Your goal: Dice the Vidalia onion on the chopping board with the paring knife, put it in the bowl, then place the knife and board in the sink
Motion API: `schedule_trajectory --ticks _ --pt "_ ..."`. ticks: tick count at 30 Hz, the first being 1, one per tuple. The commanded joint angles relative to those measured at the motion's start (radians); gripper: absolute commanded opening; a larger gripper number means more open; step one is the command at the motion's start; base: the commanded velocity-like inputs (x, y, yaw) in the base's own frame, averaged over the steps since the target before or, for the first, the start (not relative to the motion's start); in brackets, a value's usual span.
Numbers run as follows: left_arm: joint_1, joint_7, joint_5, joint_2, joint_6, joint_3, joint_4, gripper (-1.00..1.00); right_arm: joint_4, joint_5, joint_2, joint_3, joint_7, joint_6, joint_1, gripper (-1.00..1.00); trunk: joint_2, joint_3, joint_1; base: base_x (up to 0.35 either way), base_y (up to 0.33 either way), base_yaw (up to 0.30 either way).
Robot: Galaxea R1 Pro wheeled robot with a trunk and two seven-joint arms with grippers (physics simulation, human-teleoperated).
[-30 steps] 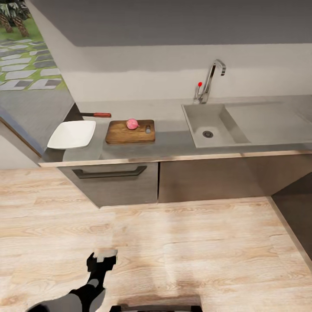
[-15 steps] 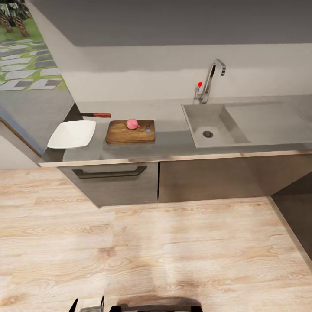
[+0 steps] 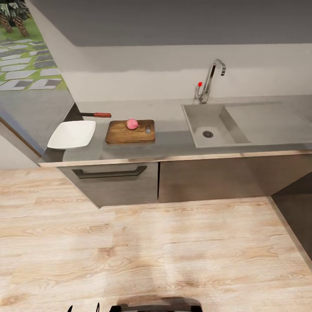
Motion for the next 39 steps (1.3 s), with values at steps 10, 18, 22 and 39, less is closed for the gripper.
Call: schedule_trajectory --ticks 10,18,22,39 --pt "-0.001 0.043 0.003 -0.002 -0.004 -0.008 0.003 1.00 0.003 0.011 0.003 -0.004 -0.003 -0.005 -0.001 1.00 -0.002 -0.001 0.000 0.000 0.000 0.000" --pt "0.005 0.040 0.003 0.007 0.020 -0.010 0.006 1.00 0.031 0.041 0.032 -0.027 0.025 -0.033 0.028 1.00 -0.002 -0.001 0.000 0.000 0.000 0.000" --pt "0.012 0.038 0.002 0.010 0.035 -0.010 0.005 1.00 0.054 0.066 0.055 -0.025 0.048 -0.056 0.051 1.00 -0.002 -0.001 0.000 0.000 0.000 0.000" --pt "0.016 0.036 0.003 0.011 0.130 -0.008 0.003 1.00 0.150 0.166 0.080 -0.089 0.143 -0.151 0.114 1.00 -0.002 -0.001 0.000 0.000 0.000 0.000"
